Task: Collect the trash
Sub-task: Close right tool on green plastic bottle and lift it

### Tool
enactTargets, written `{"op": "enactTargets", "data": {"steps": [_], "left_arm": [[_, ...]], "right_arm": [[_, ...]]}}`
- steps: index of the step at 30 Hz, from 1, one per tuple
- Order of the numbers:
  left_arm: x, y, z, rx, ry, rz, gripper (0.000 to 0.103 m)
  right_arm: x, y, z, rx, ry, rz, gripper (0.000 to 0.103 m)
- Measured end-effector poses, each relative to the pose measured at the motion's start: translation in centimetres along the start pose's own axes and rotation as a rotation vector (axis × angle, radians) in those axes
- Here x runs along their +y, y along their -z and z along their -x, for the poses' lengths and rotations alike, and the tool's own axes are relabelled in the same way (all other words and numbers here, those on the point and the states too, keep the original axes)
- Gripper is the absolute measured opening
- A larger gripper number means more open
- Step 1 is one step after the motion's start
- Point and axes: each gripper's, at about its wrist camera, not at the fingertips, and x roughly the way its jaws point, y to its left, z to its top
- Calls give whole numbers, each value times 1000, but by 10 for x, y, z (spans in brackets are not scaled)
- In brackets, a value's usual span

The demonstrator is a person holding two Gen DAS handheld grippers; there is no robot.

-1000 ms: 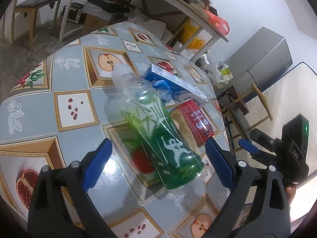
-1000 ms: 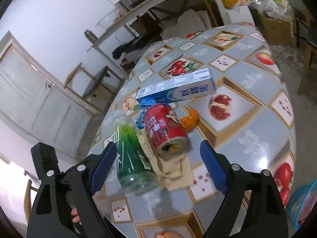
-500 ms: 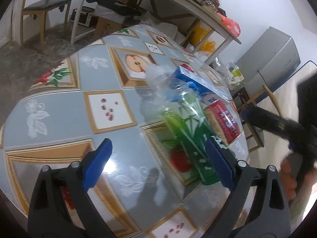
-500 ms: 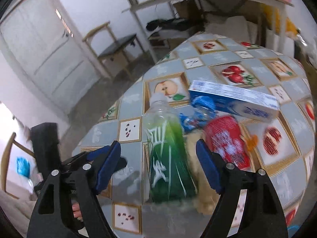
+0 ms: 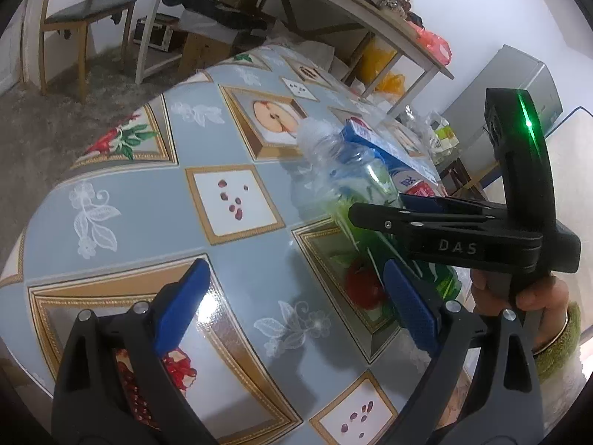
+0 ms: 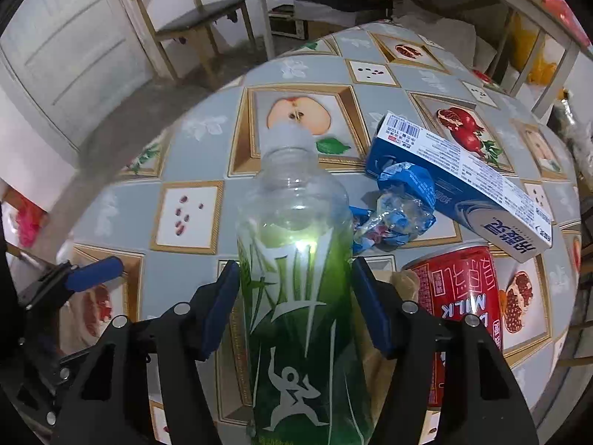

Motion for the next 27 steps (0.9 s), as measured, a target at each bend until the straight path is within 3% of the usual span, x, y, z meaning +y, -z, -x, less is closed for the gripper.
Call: {"op": "enactTargets", "data": {"steps": [6,13,19,27], "left_arm": [[2,1,-1,3,3,1,91],[-1,3,1,4,-2,-11,91],[-16,7,-1,14,30,-53,91],[-64,10,-20,65,143,-242,91]], "right_arm": [[5,5,5,-18,30,8,59],[-2,28,46,-121,-14,-46,58],[-37,78,102,-239,-53,-208,58],[-92,160,146,-331,-23,-456,59]]}}
